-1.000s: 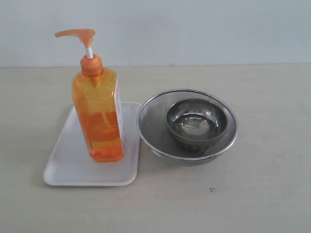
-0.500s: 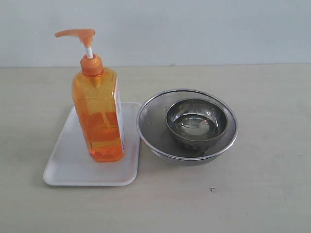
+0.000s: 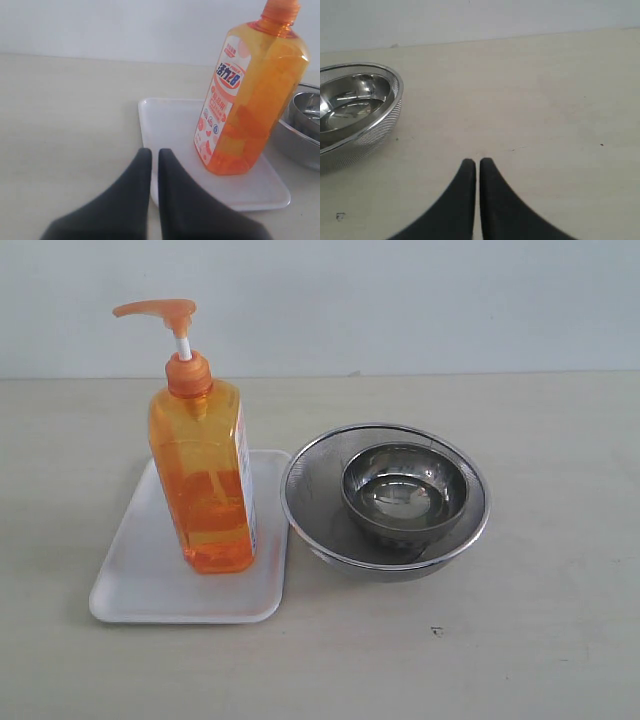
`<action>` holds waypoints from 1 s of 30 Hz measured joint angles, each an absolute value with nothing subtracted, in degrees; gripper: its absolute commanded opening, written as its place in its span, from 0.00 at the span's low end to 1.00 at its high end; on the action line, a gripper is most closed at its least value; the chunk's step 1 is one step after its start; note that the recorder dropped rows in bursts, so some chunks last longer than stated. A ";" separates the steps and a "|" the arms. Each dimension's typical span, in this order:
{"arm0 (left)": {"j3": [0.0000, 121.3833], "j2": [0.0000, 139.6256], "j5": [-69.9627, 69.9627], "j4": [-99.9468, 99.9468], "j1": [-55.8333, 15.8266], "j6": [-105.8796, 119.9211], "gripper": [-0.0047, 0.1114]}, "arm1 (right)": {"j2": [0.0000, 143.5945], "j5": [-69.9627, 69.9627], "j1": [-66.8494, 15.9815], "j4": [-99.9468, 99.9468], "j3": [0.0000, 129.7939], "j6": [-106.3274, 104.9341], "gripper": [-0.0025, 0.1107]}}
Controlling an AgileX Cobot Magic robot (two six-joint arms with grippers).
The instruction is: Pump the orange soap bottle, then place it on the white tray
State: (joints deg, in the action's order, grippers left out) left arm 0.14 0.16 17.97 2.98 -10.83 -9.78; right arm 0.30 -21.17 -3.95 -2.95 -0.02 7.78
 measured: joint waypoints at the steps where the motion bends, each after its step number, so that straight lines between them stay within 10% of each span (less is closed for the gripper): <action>1: 0.14 0.16 17.97 2.98 -10.83 -9.78 0.08 | 0.30 -21.17 -3.95 -2.95 -0.02 7.78 0.02; 30: 0.14 0.16 17.97 2.98 -9.52 -9.57 0.08 | 0.30 -21.29 -3.95 -2.95 -0.02 7.78 0.02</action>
